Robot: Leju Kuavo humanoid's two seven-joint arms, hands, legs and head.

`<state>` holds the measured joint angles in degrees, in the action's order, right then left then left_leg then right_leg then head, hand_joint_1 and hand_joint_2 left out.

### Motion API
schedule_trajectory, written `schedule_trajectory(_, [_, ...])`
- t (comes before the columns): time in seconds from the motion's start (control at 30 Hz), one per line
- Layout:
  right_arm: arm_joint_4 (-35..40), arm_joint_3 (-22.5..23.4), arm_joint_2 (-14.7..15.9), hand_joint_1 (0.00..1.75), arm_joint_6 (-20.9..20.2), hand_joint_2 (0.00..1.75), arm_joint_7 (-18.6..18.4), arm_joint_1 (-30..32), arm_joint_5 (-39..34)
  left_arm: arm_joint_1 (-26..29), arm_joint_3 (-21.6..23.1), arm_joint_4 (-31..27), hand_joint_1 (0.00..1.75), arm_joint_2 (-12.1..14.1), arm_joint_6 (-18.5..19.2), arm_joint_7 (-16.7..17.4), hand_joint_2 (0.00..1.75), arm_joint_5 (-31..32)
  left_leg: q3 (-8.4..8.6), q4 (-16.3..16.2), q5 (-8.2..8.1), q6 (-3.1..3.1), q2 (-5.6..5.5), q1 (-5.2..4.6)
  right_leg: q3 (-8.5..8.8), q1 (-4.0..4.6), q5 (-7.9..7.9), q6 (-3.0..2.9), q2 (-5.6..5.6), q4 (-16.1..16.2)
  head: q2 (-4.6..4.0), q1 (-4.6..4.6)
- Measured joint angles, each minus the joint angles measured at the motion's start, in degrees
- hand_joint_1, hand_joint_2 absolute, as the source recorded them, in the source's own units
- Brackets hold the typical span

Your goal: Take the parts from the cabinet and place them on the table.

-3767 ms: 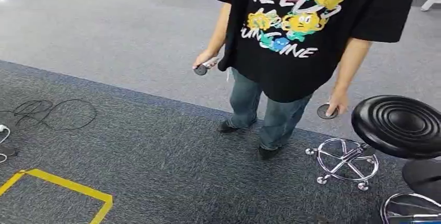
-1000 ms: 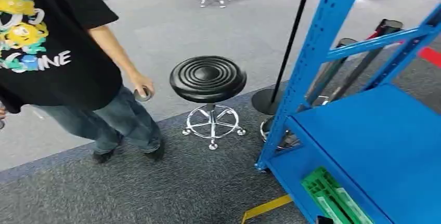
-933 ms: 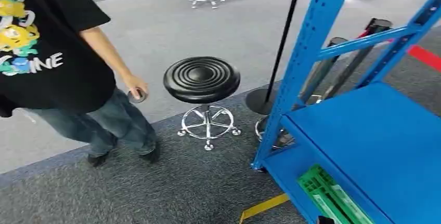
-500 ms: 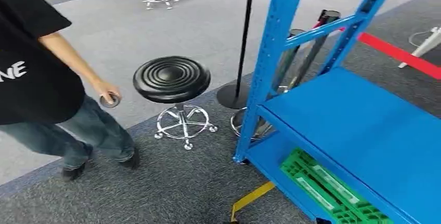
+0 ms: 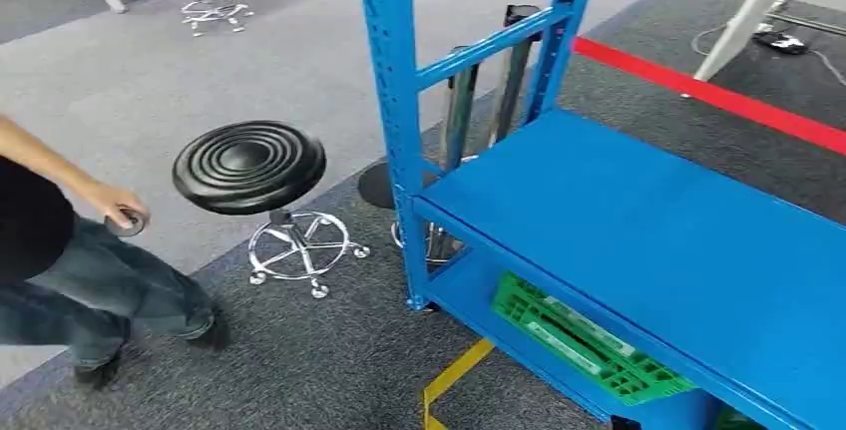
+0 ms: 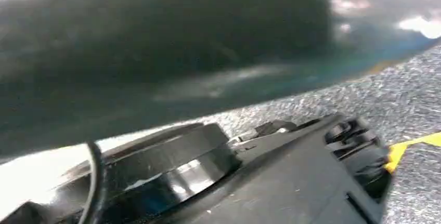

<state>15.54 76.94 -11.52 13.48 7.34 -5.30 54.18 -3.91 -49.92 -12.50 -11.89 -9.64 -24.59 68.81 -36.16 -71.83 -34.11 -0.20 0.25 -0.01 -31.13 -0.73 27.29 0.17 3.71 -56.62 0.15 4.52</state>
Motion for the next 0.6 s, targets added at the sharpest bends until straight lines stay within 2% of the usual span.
schedule_trajectory(0.03, [0.0, 0.0, 0.0, 0.00, 0.2, 0.00, 0.0, 0.0, 0.0, 0.0, 0.0, 0.0, 0.00, 0.0, 0.0, 0.0, 0.00, 0.0, 2.23, 4.9, 2.82, 0.25, -0.57, 0.02, 0.10, 0.00, -0.05, 0.08, 0.85, 0.0, 0.00, 0.00])
schedule_trajectory(0.07, [0.0, 0.0, 0.0, 0.00, 0.5, 0.00, -0.1, -0.1, 0.0, -0.1, 0.0, 0.0, 0.00, 0.0, 0.0, 0.0, 0.00, 0.1, 4.75, 10.6, 5.57, 0.51, -2.15, 0.10, 0.17, -0.04, -0.11, 0.20, 1.69, 0.0, 0.00, 0.00])
schedule_trajectory(0.1, [0.0, 0.0, 0.0, 0.00, 0.6, 0.00, -0.1, -0.2, 0.0, 0.0, -0.1, 0.0, 0.00, 0.0, 0.0, 0.0, 0.00, 0.1, 6.06, 13.6, 5.75, 0.84, -5.62, 0.33, -0.11, 0.00, -0.20, 0.41, 2.25, -0.1, 0.00, 0.02])
schedule_trajectory(0.13, [0.0, 0.0, 0.0, 0.00, 0.9, 0.00, -0.2, -0.4, 0.1, 0.0, -0.1, 0.0, 0.00, -0.1, 0.0, 0.0, 0.00, 0.1, 6.20, 14.8, 5.66, 0.85, -5.62, 0.46, -0.61, 0.11, -0.28, 0.78, 3.21, -0.4, 0.00, 0.04])
schedule_trajectory(0.2, [0.0, 0.0, 0.0, 0.00, 1.1, 0.00, -0.3, -0.2, 0.1, -0.1, -0.1, 0.0, 0.00, -0.1, 0.0, 0.0, 0.00, 0.1, 5.87, 14.4, 5.65, 1.08, -4.54, 0.11, -1.25, -0.36, -0.78, 1.68, 4.39, -0.2, 0.00, -0.02])
schedule_trajectory(0.23, [0.0, 0.0, 0.0, 0.00, 1.2, 0.00, -0.3, 0.0, 0.1, -0.1, -0.1, 0.0, 0.00, -0.1, 0.0, 0.0, 0.00, 0.1, 5.89, 14.4, 5.81, 1.33, -4.02, 0.01, -1.31, -0.46, -1.00, 2.05, 4.89, 0.1, 0.00, 0.02])
schedule_trajectory(0.27, [0.0, 0.0, 0.1, 0.00, 1.3, 0.00, -0.3, 0.1, 0.1, -0.2, -0.1, 0.0, 0.00, -0.4, 0.0, 0.0, 0.00, 0.1, 6.05, 15.6, 6.37, 2.02, -2.93, 0.59, -1.92, -0.34, -0.73, 2.32, 4.57, -0.4, 0.00, -0.02])
schedule_trajectory(0.3, [0.0, 0.0, 0.1, 0.00, 1.4, 0.00, -0.3, 0.2, 0.1, -0.4, -0.1, 0.0, 0.00, -0.5, 0.0, 0.0, 0.00, 0.1, 6.17, 15.8, 6.55, 2.37, -2.23, 0.46, -2.62, 0.01, 0.32, 2.40, 0.64, -1.5, 0.00, 0.19])
schedule_trajectory(0.33, [0.0, 0.0, 0.1, 0.00, 1.6, 0.00, -0.5, 0.0, 0.0, -0.5, -0.2, -0.1, 0.00, -0.6, 0.2, -0.1, 0.00, 0.1, 6.11, 15.9, 6.63, 2.69, -1.45, 0.38, -4.32, 0.05, 2.76, 2.58, -1.87, -4.8, 0.00, 0.76])
schedule_trajectory(0.37, [0.0, 0.0, 0.1, 0.00, 1.5, 0.00, -0.5, -0.2, 0.1, -0.4, -0.2, -0.1, 0.00, -0.6, 0.2, -0.1, 0.00, 0.1, 5.97, 15.9, 6.59, 2.73, -0.45, 0.25, -6.64, 0.03, 5.38, 2.77, -2.90, -9.7, 0.00, 0.94])
schedule_trajectory(0.4, [0.0, 0.0, 0.1, 0.00, 1.6, 0.00, -0.5, -0.4, 0.1, -0.2, -0.3, -0.1, 0.00, -0.5, 0.2, -0.1, 0.00, 0.1, 5.87, 15.9, 6.58, 2.76, 0.65, 0.13, -8.80, -0.01, 7.49, 2.96, -3.22, -14.5, 0.00, 0.90])
schedule_trajectory(0.43, [0.0, 0.0, 0.1, 0.00, 1.6, 0.00, -0.5, -0.4, 0.2, -0.1, -0.4, -0.1, 0.00, -0.5, 0.2, -0.1, 0.00, 0.1, 5.77, 15.8, 6.58, 2.76, 1.67, 0.06, -10.30, -0.04, 8.58, 3.15, -3.31, -18.0, 0.00, 0.87])
schedule_trajectory(0.47, [0.0, 0.0, 0.1, 0.00, 1.6, 0.00, -0.6, -0.3, 0.2, -0.1, -0.5, -0.1, 0.00, -0.5, 0.2, -0.1, 0.00, 0.1, 5.75, 15.8, 6.57, 2.75, 2.48, 0.06, -10.24, -0.05, 8.16, 3.25, -3.45, -18.5, 0.00, 0.92])
schedule_trajectory(0.5, [0.0, 0.0, 0.1, 0.00, 1.6, 0.00, -0.7, -0.1, 0.2, -0.2, -0.5, -0.1, 0.00, -0.5, 0.2, -0.1, 0.00, 0.1, 5.79, 15.8, 6.55, 2.71, 3.23, 0.06, -8.64, -0.05, 6.47, 3.30, -3.68, -16.0, 0.00, 0.90])
schedule_trajectory(0.53, [0.0, 0.0, 0.1, 0.00, 1.8, 0.00, -0.7, 0.0, 0.3, -0.2, -0.5, -0.1, 0.00, -0.6, 0.3, -0.1, 0.00, 0.1, 5.85, 15.7, 6.49, 2.63, 3.88, 0.08, -5.95, -0.05, 4.19, 3.28, -4.10, -11.4, 0.00, 0.94])
schedule_trajectory(0.57, [0.0, 0.0, 0.1, 0.00, 1.9, 0.00, -0.7, -0.1, 0.3, -0.2, -0.5, -0.1, 0.00, -0.7, 0.3, -0.1, 0.00, 0.1, 5.95, 15.6, 6.38, 2.45, 4.50, 0.09, -2.59, -0.04, 1.88, 3.16, -5.09, -5.6, 0.00, 0.92])
schedule_trajectory(0.6, [0.0, 0.0, 0.1, 0.00, 2.1, 0.00, -0.7, -0.2, 0.4, -0.3, -0.6, -0.1, 0.00, -0.7, 0.4, 0.0, 0.00, 0.1, 6.14, 15.4, 6.16, 2.11, 5.02, -0.12, 0.49, 0.08, 0.91, 3.02, -8.57, -0.2, 0.00, 0.98])
